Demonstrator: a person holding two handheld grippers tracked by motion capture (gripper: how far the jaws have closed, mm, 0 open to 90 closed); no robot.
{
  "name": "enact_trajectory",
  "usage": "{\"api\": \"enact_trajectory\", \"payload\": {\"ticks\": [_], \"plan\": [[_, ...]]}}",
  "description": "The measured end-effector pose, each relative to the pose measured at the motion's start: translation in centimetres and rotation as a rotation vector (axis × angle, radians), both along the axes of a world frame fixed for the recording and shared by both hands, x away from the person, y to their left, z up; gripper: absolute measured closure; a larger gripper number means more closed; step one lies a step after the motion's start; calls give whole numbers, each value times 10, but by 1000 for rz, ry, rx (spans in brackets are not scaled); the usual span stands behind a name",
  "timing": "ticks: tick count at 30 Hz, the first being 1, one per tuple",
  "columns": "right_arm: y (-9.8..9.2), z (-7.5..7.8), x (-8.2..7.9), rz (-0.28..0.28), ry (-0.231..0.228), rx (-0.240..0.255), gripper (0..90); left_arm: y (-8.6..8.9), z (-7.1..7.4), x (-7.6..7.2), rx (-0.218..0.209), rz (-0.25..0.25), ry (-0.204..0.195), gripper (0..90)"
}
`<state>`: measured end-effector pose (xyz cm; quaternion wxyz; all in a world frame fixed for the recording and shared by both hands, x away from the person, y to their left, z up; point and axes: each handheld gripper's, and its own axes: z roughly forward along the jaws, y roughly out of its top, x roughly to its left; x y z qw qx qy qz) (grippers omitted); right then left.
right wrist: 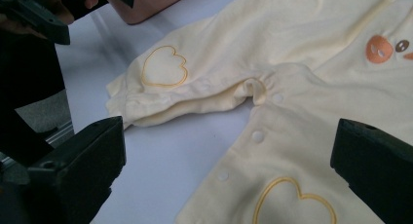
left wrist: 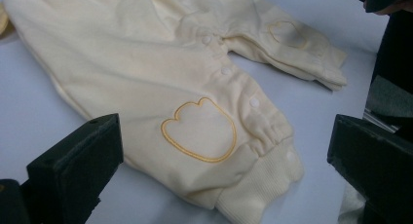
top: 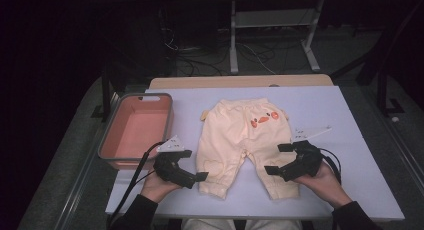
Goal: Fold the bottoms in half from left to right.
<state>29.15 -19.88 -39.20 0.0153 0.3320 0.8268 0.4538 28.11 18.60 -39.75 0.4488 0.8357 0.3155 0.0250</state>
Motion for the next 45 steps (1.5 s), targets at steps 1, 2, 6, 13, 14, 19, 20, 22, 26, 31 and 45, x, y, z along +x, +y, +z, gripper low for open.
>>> {"api": "enact_trajectory", "payload": {"ticks": [1,2,6,13,14,19,20,22,26,31,45], "plan": [[2,1,2,4,-2,-3,0,1,-2,-1,1,5,3,0],[4,2,5,9,-6,-5,0,2,-3,-1,2,10,6,0],[16,8,14,28,-21,-5,0,0,-11,-3,9,11,28,0],[40,17,27,64,-42,-13,0,-3,-20,-4,39,14,53,0],[43,18,28,69,-44,-13,0,-3,-22,-4,38,18,57,0],[56,21,36,84,-55,-13,0,0,-27,-2,28,35,93,0],[58,21,37,86,-56,-11,0,1,-28,-2,27,35,99,0],[62,21,39,91,-59,-13,0,2,-30,-1,26,34,113,0],[69,21,43,98,-59,-14,0,3,-35,0,22,30,135,0],[77,18,50,100,-51,-8,0,3,-39,-1,16,23,162,0],[93,10,73,86,-27,-16,0,-2,-46,-1,38,-28,219,9]]}}
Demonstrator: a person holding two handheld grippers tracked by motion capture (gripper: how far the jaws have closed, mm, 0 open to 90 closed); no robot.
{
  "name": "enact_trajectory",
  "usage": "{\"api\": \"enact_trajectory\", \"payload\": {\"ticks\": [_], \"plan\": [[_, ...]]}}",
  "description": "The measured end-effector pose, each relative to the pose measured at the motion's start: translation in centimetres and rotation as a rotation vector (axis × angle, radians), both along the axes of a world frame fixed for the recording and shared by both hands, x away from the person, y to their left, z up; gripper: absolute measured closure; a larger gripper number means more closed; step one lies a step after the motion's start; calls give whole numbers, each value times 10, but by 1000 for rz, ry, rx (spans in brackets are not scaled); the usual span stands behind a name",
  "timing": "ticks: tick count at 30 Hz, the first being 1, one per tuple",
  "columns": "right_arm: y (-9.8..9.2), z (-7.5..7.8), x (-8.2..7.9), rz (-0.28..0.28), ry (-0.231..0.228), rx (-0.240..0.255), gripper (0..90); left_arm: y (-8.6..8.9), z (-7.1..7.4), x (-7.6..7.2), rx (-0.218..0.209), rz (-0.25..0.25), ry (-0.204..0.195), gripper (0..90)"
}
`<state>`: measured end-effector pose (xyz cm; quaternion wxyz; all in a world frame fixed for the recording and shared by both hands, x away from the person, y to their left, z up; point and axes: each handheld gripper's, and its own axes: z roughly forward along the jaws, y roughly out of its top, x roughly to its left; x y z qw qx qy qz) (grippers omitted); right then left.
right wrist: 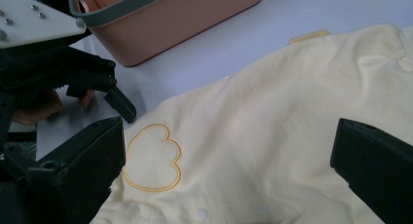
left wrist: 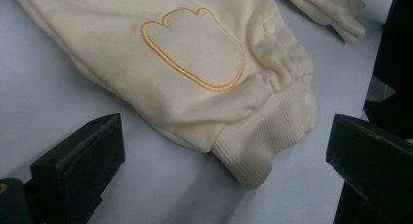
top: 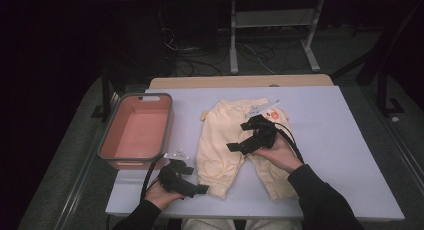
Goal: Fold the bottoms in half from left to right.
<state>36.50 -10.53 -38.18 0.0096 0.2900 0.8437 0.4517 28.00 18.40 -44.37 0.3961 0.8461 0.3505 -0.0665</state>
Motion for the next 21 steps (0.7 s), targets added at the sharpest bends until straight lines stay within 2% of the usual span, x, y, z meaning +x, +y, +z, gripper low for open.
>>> {"api": "enact_trajectory", "payload": {"ticks": [4,8,11,14,18,21], "plan": [[3,-1,6,-4,7,7,0,0,0,-1,0,-3,-14,64],[6,-4,11,-6,7,5,0,-1,0,-2,12,19,-40,171],[9,-7,15,-12,14,10,0,-1,0,-2,6,38,-38,285],[12,-10,19,-18,24,22,0,0,-1,-1,4,48,-32,435],[16,-13,25,-30,27,33,0,-1,-3,-1,8,47,-24,629],[18,-14,30,-38,28,33,0,-2,-2,1,5,44,-13,730]]}}
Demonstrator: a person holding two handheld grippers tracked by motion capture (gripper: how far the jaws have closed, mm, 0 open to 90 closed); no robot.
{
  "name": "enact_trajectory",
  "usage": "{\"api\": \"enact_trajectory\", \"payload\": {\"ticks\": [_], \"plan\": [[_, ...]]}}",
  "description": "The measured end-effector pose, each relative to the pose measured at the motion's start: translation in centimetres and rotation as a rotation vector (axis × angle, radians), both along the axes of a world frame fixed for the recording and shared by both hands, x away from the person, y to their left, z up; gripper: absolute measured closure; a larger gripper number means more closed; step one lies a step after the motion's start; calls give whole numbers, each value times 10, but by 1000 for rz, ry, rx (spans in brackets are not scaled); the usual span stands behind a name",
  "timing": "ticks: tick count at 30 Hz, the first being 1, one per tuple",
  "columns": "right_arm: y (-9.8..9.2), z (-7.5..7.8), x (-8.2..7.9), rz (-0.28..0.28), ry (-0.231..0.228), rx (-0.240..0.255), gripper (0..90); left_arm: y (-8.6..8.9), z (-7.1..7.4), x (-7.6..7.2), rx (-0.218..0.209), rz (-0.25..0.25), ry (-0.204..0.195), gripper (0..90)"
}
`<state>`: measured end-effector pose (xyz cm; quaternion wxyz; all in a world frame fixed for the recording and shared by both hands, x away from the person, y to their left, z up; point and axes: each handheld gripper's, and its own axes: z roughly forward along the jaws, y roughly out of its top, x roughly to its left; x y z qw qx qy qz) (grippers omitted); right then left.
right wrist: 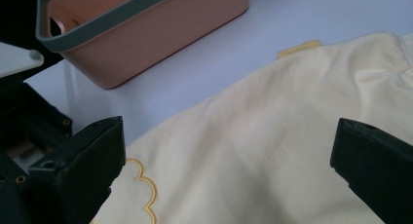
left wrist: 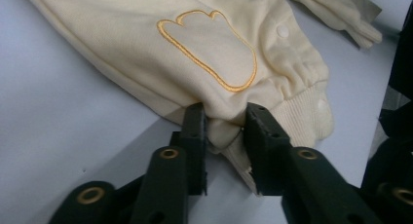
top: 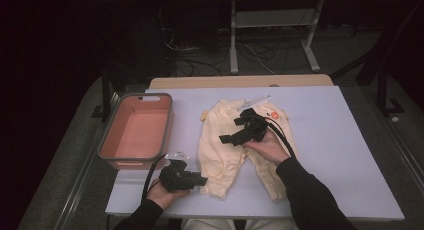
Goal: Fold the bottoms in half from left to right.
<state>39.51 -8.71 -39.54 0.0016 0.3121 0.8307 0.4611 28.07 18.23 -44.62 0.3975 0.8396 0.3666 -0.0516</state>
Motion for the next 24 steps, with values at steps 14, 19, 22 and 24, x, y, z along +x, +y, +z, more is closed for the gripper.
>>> {"api": "enact_trajectory", "payload": {"ticks": [14,19,22,24], "plan": [[12,3,26,-55,-11,4,0,1,3,2,-3,-11,30,773],[14,5,35,-84,-29,-3,0,0,5,0,7,-13,13,774],[16,7,41,-112,-34,-16,0,0,5,0,6,-17,14,774],[19,8,45,-121,-35,-19,0,0,6,0,5,-18,13,774]]}}
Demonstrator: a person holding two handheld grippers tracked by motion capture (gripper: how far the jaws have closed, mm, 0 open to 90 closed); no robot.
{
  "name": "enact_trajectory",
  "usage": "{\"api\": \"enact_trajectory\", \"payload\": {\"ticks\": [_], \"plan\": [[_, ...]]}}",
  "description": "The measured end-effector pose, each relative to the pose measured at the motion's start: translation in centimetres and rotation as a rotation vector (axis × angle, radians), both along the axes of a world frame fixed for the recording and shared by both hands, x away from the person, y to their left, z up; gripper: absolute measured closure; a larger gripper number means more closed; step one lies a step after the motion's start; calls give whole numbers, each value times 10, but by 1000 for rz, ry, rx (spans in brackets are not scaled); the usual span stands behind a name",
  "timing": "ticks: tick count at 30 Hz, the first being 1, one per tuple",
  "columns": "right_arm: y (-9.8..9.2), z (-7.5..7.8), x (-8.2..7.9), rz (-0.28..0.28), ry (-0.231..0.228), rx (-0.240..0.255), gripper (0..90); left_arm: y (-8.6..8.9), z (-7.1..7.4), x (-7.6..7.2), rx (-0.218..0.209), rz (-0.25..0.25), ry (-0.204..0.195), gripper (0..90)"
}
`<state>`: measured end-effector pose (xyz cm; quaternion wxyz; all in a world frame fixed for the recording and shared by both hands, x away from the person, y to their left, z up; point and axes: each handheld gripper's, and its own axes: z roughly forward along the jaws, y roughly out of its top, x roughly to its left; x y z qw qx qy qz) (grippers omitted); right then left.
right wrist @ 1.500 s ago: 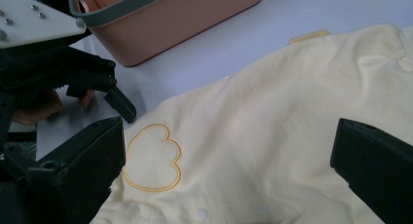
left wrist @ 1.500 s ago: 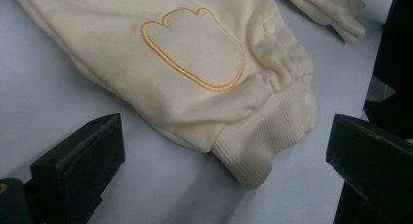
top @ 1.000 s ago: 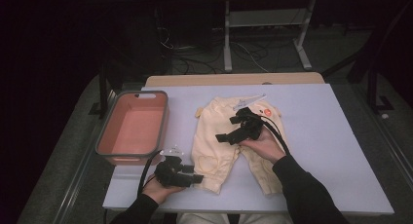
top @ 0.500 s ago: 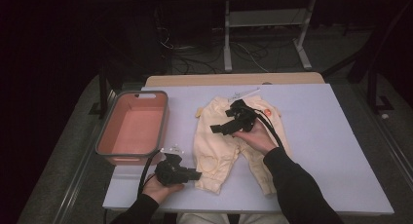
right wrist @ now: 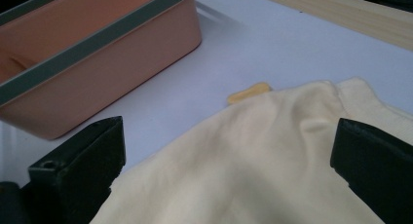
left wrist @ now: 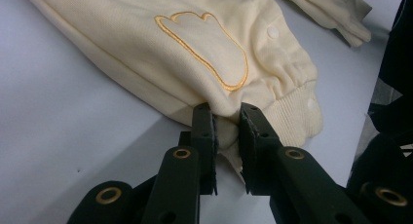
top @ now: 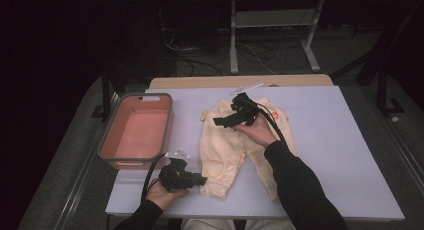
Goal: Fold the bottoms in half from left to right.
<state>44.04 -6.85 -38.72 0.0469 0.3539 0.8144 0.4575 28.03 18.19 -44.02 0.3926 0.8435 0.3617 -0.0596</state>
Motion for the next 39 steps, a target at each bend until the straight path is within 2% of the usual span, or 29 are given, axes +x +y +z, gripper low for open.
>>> {"api": "enact_trajectory", "payload": {"ticks": [5,17,20,30,39], "plan": [[8,2,9,-6,-4,-25,0,-1,3,-2,-5,-1,-17,774],[16,8,32,-44,-4,-35,0,-1,3,-2,-14,-14,-4,775],[19,7,38,-50,-16,-26,0,-2,3,-2,-10,-18,-4,775],[28,-2,56,-70,3,-19,0,-2,3,-1,-6,-17,3,774],[26,-1,68,-95,-4,-9,0,-2,2,0,-7,-12,8,775]]}}
